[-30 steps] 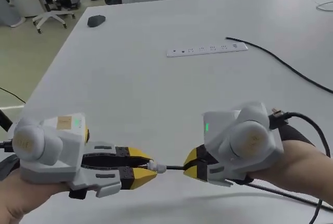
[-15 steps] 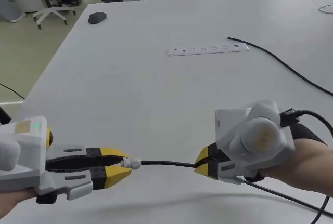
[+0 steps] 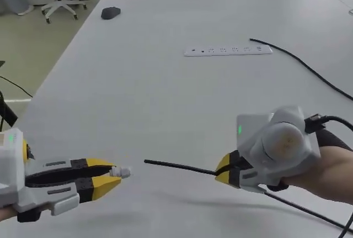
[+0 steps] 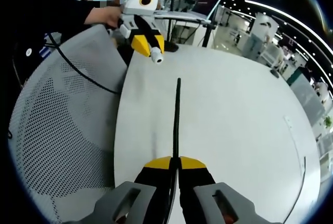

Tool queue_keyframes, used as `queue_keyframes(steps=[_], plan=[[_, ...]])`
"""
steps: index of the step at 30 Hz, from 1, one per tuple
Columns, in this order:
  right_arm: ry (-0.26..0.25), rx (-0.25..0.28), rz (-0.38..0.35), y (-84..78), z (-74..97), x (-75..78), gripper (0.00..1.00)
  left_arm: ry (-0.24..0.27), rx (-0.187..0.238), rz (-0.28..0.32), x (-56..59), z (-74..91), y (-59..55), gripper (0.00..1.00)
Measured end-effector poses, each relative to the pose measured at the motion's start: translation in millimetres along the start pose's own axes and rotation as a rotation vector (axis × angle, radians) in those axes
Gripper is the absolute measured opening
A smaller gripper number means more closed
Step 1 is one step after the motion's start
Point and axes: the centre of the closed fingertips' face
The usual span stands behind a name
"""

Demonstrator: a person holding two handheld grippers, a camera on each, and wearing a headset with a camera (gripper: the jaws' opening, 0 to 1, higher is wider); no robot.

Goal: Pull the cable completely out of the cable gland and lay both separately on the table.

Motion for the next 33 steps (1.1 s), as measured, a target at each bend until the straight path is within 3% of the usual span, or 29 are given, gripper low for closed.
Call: queue_keyframes(steps=[8,21,28,33], plan=[[-0.004,-0.001,-0.057,15.7,-9.1,4.2,0.0,0.08,0.006,0.052,-5.9,23.4,-22.0,0.15],[-0.004,0.011,-0.029,60.0,-30.2,7.9,0.0,0.159,0.017,0.109,-8.9,41.6,-51.2,0.15],[0.016,0.05,-0.05,97.0,-52.5,4.4,0.0,0.184,0.026,0.137,-12.0,46.1,-63.0,0.15],[0.043,0.071,-0.108,116.0,-77.2,2.1,0.0,0.19,0.028,0.149,-12.6,42.9,-72.7,0.15]])
Point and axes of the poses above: the centre of the closed fingertips' face, and the gripper's own axes: z roughly backward along the fingers, x roughly to its right, y roughly out of its top, and after that the axes turned 15 degrees about -z, right-handed
